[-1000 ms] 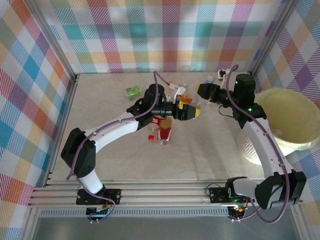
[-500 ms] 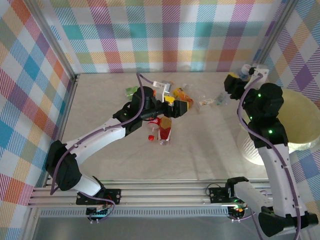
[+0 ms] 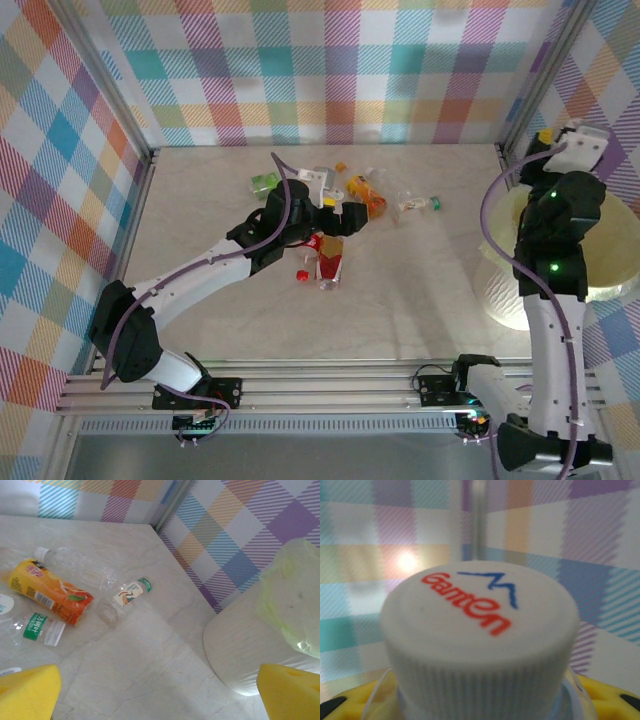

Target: Put the plastic bottles in the bin

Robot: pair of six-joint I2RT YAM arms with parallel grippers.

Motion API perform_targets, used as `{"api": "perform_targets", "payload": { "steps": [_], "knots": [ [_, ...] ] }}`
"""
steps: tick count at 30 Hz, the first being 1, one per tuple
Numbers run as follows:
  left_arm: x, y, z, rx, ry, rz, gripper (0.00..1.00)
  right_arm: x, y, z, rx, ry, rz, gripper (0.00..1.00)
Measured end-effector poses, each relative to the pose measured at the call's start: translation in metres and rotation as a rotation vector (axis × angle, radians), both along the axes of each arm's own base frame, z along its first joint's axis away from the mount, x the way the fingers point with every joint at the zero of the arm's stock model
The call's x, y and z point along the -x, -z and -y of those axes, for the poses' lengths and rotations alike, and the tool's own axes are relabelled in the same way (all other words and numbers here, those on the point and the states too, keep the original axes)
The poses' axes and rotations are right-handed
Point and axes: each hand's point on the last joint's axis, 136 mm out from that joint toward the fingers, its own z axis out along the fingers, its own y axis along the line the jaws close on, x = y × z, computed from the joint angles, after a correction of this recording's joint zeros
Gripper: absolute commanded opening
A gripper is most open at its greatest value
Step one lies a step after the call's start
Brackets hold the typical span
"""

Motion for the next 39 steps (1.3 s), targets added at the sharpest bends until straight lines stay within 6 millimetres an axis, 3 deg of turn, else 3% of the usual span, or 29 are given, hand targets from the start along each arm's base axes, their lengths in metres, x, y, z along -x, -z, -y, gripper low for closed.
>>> {"api": "perform_targets", "payload": {
  "steps": [7,15,24,28,33,39],
  "knots": [
    [-0.01,0.015,-0.015,-0.032,-0.096,-0.03,1.0,0.012,0.028,0.067,-0.13,0.178,-0.043,0.39],
    [-0.02,0.027,-0.047,-0.049,-0.237,-0.053,1.0,0.014,0.097,0.112,-0.359,0.229,-0.15,0.41],
    [-0.029,0.043,-0.077,-0.036,-0.358,-0.106,1.0,0.011,0.148,0.122,-0.581,0.206,-0.1,0.45],
    [-0.028,0.051,-0.08,-0.041,-0.374,-0.131,1.0,0.001,0.157,0.123,-0.654,0.175,-0.041,0.56],
    [-0.03,0.054,-0.086,-0.038,-0.401,-0.143,1.0,-0.012,0.168,0.127,-0.726,0.153,-0.02,0.78],
    [-0.032,0.057,-0.091,-0.032,-0.43,-0.154,1.0,-0.01,0.175,0.131,-0.731,0.189,-0.035,0.89]
  ]
}}
